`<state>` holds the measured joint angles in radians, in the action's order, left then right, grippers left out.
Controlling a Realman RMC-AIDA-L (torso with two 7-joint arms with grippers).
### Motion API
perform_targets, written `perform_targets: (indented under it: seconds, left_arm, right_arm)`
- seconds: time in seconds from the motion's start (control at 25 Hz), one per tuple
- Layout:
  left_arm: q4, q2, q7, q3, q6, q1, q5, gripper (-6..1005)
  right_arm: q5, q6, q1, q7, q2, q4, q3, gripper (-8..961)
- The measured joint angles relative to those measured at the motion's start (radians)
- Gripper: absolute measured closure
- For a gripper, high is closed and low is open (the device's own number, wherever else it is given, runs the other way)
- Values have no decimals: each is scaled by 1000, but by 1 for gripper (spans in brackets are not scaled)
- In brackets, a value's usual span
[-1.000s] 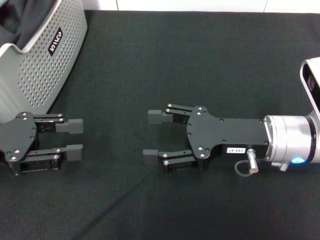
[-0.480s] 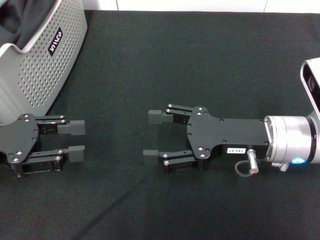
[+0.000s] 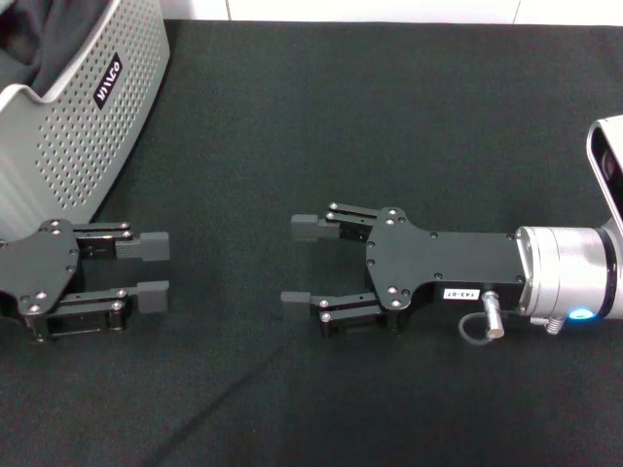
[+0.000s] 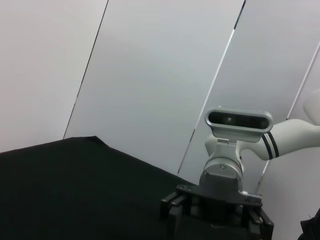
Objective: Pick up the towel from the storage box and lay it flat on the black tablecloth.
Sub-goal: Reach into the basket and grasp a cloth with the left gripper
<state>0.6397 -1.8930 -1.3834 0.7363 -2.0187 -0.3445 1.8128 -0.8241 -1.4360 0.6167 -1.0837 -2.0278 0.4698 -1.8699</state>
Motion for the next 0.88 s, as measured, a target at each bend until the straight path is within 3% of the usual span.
perform_targets:
  seconds: [0.16,0.24,0.36,0.44,0.56,0.68,0.88]
  left_arm:
    - [9,-4,-32,0,-1,-5,-40,402]
    - [57,-18,-96,0,-2,-4,-92,402]
    - [194,-51,-223,-4,0,2,-167,404]
    - [380,-89,-335,-52,11,-3,-202,404]
    - [557,-114,-433,-112,44,-17,-199,405]
    - [739,-114,-531,-149,116,-30,-167,405]
    - [1014,-85,-600,-192,226,-40,12,406]
  right_arm:
    - [0,12,0,0,0,0,0,91]
    - [0,21,0,0,0,-1,0,91]
    - [0,29,0,1,0,-1,0,90]
    - [0,39,0,1,0,-2,0,90]
    - [0,49,0,2,0,-2,0,90]
    - [0,51,-4,2,0,-2,1,90]
    - [1,60,-20,14,0,-3,13,90]
